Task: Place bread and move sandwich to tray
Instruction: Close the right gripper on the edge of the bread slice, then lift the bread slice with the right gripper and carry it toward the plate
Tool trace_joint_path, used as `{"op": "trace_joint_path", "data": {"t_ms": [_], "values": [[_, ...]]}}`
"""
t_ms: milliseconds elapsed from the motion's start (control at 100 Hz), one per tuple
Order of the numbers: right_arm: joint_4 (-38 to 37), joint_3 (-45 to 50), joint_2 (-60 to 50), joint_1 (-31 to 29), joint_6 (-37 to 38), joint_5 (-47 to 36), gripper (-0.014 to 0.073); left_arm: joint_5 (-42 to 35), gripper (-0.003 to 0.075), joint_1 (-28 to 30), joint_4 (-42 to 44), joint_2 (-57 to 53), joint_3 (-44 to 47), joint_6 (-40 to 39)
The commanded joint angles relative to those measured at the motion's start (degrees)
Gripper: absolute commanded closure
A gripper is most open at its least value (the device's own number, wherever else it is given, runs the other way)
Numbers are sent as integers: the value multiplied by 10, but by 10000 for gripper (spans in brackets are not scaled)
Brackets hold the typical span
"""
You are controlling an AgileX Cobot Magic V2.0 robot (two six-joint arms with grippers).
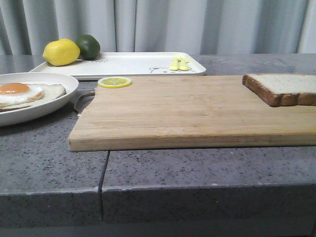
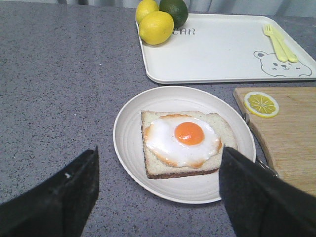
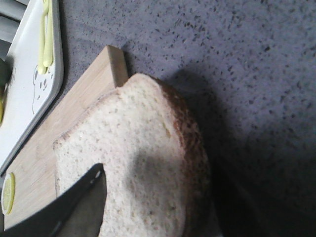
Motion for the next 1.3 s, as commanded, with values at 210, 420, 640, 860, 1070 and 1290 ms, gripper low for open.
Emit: {"op": "trace_joint_path", "data": {"t_ms": [210, 420, 640, 860, 1070, 1290], "values": [[5, -12, -6, -3, -8, 17, 393, -37, 238, 1, -8, 7, -20, -5], [5, -15, -13, -3, -8, 28, 633, -37, 237, 1, -8, 7, -20, -5], [5, -66, -70, 1, 29, 85, 652, -37, 238, 1, -8, 7, -20, -5], [58, -113, -124, 73, 87, 83, 652, -37, 238, 1, -8, 7, -20, -5], [183, -117, -129, 254, 83, -27, 652, -37, 238, 1, -8, 7, -20, -5], [218, -153, -116, 440, 63, -192, 652, -37, 238, 1, -8, 7, -20, -5]]}}
